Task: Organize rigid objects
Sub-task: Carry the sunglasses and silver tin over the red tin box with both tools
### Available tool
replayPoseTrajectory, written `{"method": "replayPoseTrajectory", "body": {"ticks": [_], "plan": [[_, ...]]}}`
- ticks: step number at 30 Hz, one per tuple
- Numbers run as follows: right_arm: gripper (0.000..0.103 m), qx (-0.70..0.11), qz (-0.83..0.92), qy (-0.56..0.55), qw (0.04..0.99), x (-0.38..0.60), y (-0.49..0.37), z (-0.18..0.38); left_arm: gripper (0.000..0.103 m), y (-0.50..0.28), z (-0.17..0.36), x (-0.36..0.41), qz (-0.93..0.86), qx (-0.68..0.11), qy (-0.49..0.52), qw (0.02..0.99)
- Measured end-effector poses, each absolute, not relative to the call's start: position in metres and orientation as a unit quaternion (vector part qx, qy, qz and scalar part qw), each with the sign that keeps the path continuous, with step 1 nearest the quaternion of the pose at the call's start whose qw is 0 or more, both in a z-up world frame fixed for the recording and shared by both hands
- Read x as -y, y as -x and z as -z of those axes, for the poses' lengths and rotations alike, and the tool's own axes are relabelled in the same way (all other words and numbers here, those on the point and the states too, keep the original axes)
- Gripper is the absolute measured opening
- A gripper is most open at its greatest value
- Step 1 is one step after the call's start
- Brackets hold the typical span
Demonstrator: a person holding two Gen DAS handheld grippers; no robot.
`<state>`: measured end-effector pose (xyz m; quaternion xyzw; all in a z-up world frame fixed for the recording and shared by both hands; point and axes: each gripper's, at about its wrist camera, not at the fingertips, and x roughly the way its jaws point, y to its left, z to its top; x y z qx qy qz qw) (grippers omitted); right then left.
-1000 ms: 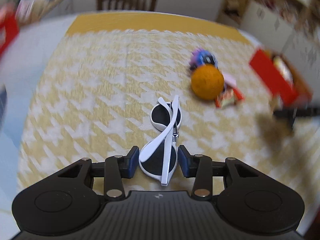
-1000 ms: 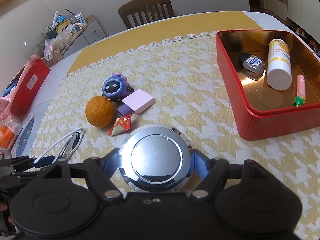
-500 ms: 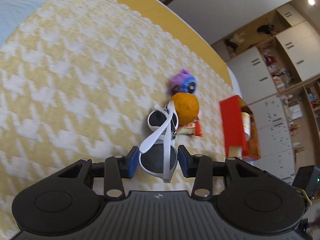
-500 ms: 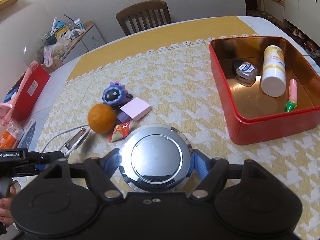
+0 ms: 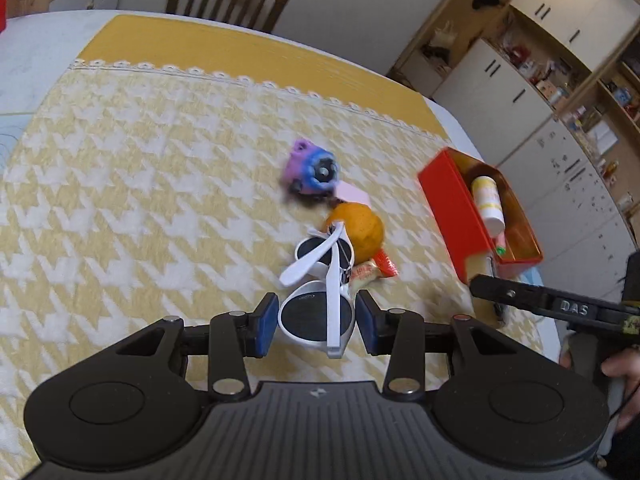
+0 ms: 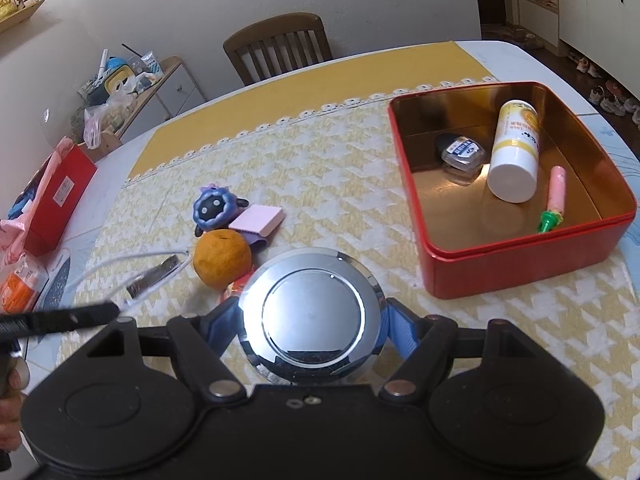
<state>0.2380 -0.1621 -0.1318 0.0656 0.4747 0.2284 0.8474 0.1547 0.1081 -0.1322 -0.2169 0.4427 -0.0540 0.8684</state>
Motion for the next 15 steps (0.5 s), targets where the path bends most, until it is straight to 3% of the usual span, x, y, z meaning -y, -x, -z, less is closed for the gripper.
{"method": "replayPoseTrajectory", "body": {"ticks": [3, 7, 15], "plan": [[0.076, -0.476, -0.231, -0.065, 0.846, 0.164, -0.238, 0.133, 0.040, -0.155, 0.107, -0.106, 0.073, -0.413, 0.204, 0.884], [0.076, -0.475, -0.231, -0.066, 0.847, 0.167, -0.239, 0.133, 0.040, -0.152, 0.088, -0.082, 0.076, -0.391, 0.070, 0.915], [0.076, -0.471, -0.230, -0.074, 0.849, 0.177, -0.240, 0.133, 0.040, -0.160, 0.101, -0.091, 0.068, -0.415, 0.136, 0.897]]}}
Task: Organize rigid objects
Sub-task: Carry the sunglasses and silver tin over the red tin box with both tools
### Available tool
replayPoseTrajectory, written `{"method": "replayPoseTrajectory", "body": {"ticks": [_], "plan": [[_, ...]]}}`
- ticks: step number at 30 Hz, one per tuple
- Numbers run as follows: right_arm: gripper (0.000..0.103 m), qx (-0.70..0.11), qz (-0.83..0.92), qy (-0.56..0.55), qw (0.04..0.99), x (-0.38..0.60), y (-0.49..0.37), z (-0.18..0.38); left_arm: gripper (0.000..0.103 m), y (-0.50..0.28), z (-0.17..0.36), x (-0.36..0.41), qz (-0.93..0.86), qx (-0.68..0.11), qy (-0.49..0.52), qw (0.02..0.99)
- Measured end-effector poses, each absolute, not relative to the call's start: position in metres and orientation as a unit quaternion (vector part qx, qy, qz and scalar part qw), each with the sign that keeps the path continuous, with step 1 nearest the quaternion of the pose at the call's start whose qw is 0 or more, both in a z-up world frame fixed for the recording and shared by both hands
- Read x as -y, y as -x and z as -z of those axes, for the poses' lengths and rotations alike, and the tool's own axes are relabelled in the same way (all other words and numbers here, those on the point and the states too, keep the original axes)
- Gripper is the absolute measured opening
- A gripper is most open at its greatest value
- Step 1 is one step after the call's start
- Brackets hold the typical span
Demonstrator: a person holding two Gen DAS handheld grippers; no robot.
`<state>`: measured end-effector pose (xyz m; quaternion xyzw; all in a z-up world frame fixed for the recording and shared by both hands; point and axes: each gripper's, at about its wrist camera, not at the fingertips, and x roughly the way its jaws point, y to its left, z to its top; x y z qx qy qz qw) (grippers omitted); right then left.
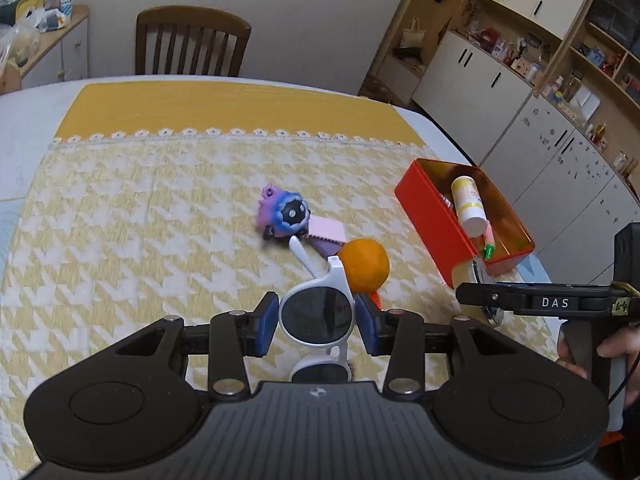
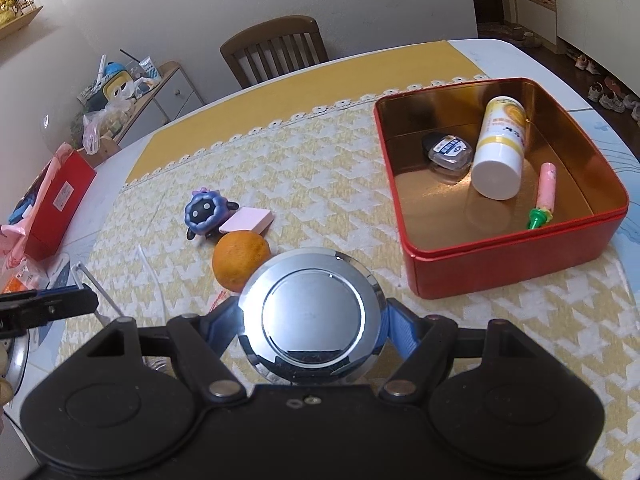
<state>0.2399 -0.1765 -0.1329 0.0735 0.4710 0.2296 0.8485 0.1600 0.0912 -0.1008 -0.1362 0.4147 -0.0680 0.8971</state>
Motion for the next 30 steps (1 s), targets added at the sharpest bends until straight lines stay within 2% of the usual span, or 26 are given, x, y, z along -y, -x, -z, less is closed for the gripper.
{"method": "replayPoseTrajectory", "body": {"ticks": [9, 19, 24, 30], "plan": [[0.076, -0.443, -0.221, -0.058, 0.867, 0.204, -0.249, 0.106, 0.040, -0.188, 0.061, -0.063, 0.111, -0.374, 0.149, 0.908], [0.076, -0.411, -0.195, -0.006, 0.890, 0.245, -0.278, 0.085, 0.040, -0.251, 0.033, 0.013, 0.170, -0.354, 0.126, 0.911], [0.076, -0.409, -0.173, 0.018, 0.896, 0.269, -0.293, 0.091, 0.040, -0.284, 0.028, 0.053, 0.188, -0.355, 0.112, 0.909], [0.076, -0.417, -0.167, 0.036, 0.893, 0.282, -0.312, 0.103, 0.040, -0.322, 0.049, 0.098, 0.179, -0.392, 0.081, 0.899]]}}
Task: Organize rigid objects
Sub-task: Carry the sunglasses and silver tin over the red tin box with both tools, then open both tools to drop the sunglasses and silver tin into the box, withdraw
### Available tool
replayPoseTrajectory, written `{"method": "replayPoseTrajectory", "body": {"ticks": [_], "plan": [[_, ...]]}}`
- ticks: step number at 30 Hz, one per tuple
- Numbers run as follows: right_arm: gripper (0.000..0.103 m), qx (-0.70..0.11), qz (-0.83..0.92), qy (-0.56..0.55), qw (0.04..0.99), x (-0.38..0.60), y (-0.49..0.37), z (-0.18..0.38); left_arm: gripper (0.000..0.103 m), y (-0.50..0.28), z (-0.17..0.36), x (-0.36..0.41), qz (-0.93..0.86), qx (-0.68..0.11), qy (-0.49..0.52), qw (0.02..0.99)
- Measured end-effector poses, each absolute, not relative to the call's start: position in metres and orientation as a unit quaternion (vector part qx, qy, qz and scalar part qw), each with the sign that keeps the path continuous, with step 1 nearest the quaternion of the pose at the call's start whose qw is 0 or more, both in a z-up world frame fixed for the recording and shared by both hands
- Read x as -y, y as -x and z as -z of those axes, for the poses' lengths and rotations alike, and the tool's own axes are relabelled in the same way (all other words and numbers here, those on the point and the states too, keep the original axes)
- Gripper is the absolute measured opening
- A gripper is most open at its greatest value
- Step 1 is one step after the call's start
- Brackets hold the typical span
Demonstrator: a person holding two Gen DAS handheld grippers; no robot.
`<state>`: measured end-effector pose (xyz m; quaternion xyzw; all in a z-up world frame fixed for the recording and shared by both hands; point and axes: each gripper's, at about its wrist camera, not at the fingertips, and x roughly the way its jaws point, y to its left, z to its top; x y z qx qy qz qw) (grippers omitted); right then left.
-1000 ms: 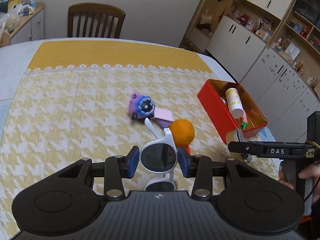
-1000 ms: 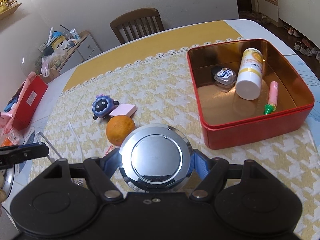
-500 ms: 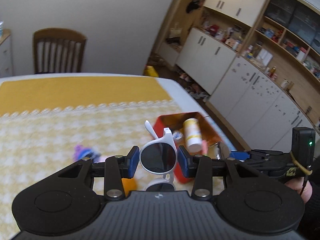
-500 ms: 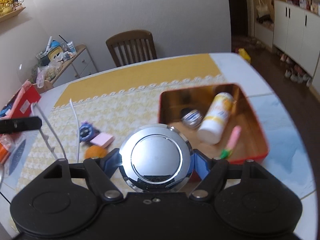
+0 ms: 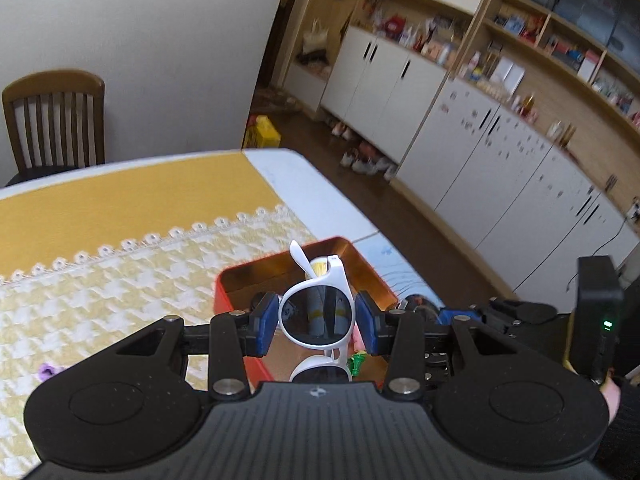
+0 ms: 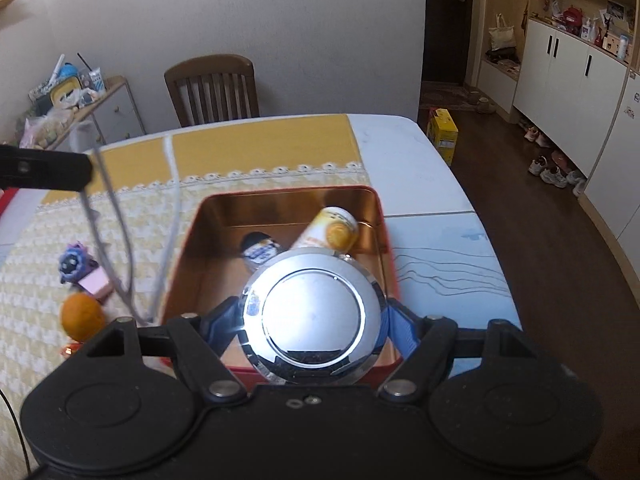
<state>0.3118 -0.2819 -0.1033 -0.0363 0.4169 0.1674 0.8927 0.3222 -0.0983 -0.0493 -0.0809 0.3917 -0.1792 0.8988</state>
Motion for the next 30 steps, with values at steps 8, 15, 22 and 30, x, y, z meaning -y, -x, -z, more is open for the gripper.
{"method": "replayPoseTrajectory", "body": {"ticks": [8, 15, 22, 30], "plan": [[0.076, -0.427, -0.189, 0.073, 0.881, 0.277, -0.332, 0.118, 0.040, -0.359, 0.088, 0.131, 0.142, -0.434, 0.029, 0.889], [0.076, -0.437, -0.210, 0.112, 0.867, 0.269, -0.343, 0.132, 0.040, -0.383, 0.107, 0.144, 0.124, -0.453, 0.015, 0.883], [0.076, -0.448, -0.218, 0.119, 0.859, 0.272, -0.353, 0.145, 0.040, -0.398, 0.117, 0.156, 0.114, -0.461, 0.008, 0.880], [0.076, -0.448, -0.223, 0.108, 0.859, 0.274, -0.355, 0.145, 0.041, -0.412, 0.133, 0.164, 0.097, -0.470, 0.005, 0.877]]}}
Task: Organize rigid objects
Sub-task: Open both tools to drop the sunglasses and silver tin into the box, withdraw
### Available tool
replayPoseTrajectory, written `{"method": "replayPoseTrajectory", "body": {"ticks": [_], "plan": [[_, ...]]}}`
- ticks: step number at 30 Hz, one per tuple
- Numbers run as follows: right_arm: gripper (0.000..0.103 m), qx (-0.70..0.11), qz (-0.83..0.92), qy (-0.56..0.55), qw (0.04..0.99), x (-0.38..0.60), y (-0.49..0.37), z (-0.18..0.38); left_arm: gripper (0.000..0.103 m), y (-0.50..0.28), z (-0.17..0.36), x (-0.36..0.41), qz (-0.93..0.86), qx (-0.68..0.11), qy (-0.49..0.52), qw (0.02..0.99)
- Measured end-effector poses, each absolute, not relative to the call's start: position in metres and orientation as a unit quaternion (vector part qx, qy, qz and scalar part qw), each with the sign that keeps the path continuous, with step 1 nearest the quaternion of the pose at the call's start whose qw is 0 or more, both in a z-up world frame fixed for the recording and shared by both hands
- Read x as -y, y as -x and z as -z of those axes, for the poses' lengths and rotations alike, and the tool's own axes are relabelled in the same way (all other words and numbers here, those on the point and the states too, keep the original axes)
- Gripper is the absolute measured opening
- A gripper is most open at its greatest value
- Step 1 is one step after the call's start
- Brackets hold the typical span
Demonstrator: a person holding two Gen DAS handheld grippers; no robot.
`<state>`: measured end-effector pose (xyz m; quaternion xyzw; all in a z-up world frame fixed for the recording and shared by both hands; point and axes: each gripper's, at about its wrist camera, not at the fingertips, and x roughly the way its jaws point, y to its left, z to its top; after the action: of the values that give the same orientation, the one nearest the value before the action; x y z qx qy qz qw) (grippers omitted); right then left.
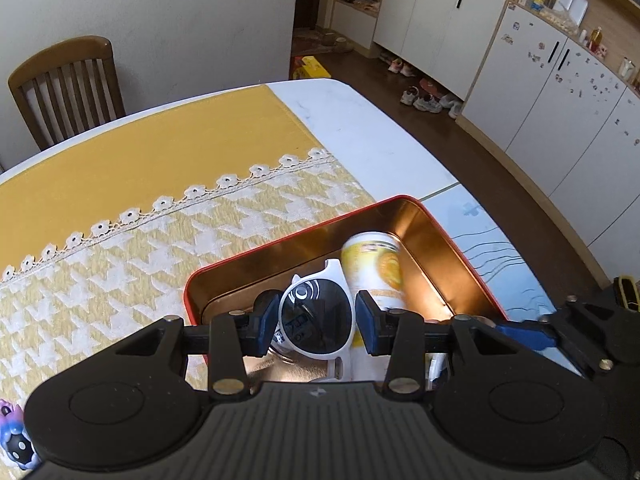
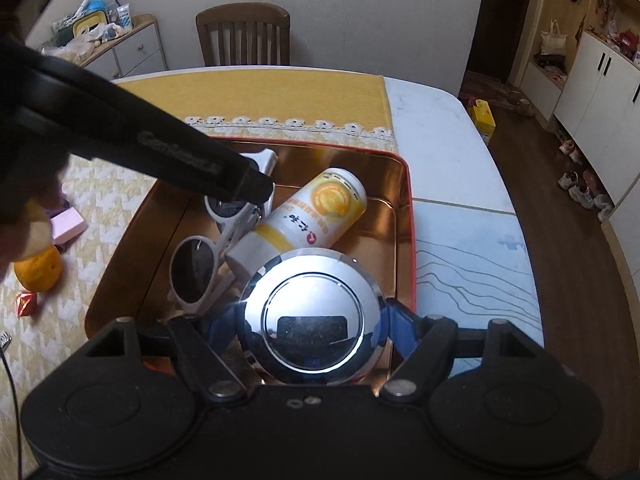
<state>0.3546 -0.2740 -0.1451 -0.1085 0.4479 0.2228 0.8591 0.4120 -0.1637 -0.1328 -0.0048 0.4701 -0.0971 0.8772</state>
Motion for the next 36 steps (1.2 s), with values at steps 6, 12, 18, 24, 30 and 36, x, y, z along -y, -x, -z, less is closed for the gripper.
{"method": "replayPoseTrajectory", "body": {"ticks": [6, 12, 18, 24, 30, 36], "plan": [[0.077, -0.440, -0.221, 0.105, 0.864, 0.279, -0.349, 0.138, 0.041, -0.418, 0.146, 0.165, 0.087, -0.487, 0.011, 0.869], [0.078, -0.435, -0.222, 0.088, 0.868, 0.285, -0.345, 0.131, 0.042, -0.414, 0.152, 0.165, 0.087, -0.493, 0.005, 0.866], [0.078, -0.438, -0.220, 0.074, 0.868, 0.288, -0.344, 0.129, 0.055, -0.404, 0.147, 0.161, 0.086, -0.487, -0.002, 0.869], [0.079, -0.432, -0.219, 0.058, 0.873, 0.293, -0.336, 0.120, 0.056, -0.381, 0.124, 0.153, 0.099, -0.458, 0.005, 0.883], [0.081, -0.419, -0.222, 0.042, 0.880, 0.297, -0.324, 0.106, 0.056, -0.352, 0.099, 0.140, 0.111, -0.427, 0.017, 0.897], [0.086, -0.399, -0.226, 0.043, 0.888, 0.295, -0.305, 0.088, 0.056, -0.321, 0.078, 0.120, 0.124, -0.403, 0.026, 0.906]]}}
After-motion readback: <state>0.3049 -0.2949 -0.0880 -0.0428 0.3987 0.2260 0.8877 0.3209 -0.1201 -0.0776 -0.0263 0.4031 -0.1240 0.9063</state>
